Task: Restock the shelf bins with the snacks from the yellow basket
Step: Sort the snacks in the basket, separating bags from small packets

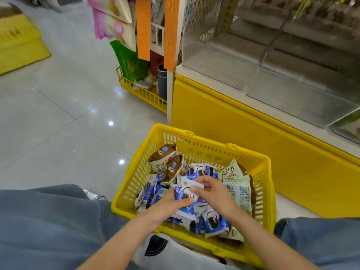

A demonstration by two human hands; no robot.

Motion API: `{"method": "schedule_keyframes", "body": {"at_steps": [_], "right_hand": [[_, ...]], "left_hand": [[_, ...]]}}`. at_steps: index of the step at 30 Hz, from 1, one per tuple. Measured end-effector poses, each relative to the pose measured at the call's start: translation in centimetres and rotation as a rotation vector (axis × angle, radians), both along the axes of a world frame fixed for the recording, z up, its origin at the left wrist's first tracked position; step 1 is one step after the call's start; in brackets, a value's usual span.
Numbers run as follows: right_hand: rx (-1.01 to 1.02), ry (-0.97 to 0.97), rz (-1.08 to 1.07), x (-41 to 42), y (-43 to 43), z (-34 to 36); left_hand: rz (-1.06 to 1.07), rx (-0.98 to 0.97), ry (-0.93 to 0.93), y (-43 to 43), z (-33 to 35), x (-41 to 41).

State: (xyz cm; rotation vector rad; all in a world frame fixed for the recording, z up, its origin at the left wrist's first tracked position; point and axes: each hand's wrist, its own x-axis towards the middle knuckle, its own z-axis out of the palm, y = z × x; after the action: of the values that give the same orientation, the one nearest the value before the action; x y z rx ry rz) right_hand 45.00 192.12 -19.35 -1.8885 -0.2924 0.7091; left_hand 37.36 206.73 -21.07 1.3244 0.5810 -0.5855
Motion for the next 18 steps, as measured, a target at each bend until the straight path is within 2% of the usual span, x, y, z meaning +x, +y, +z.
{"method": "schedule_keyframes", "body": {"at_steps": [3, 5, 7, 10, 14, 18], "right_hand": [[0.011, -0.104, -0.086, 0.1, -0.2, -0.1], [-0.192, -0.287, -0.095, 0.2, -1.3, -0.5], [-0.473, -0.435, 0.016, 0.1, -3.2, -2.1], [-0.709, -0.261, 0.133, -0.9, -5.8, -5.5], [-0.759, -0.146, 0.197, -1.9, -6.6, -8.2], [-0.691, -0.048, 0.159, -1.9, -5.8, -9.2]], "left_hand": [[0.048, 0.066, -0.017, -0.2, 0.4, 0.5], [0.122, 0.063, 0.016, -0.2, 0.5, 0.9], [0.167, 0.062, 0.035, -0.4, 0.4, 1.3], [0.167, 0.103, 0.074, -0.9, -0.1, 2.0], [0.182, 0.126, 0.109, -1.4, -0.5, 2.4], [0.206, 0.144, 0.147, -1.7, -0.6, 3.0]]}}
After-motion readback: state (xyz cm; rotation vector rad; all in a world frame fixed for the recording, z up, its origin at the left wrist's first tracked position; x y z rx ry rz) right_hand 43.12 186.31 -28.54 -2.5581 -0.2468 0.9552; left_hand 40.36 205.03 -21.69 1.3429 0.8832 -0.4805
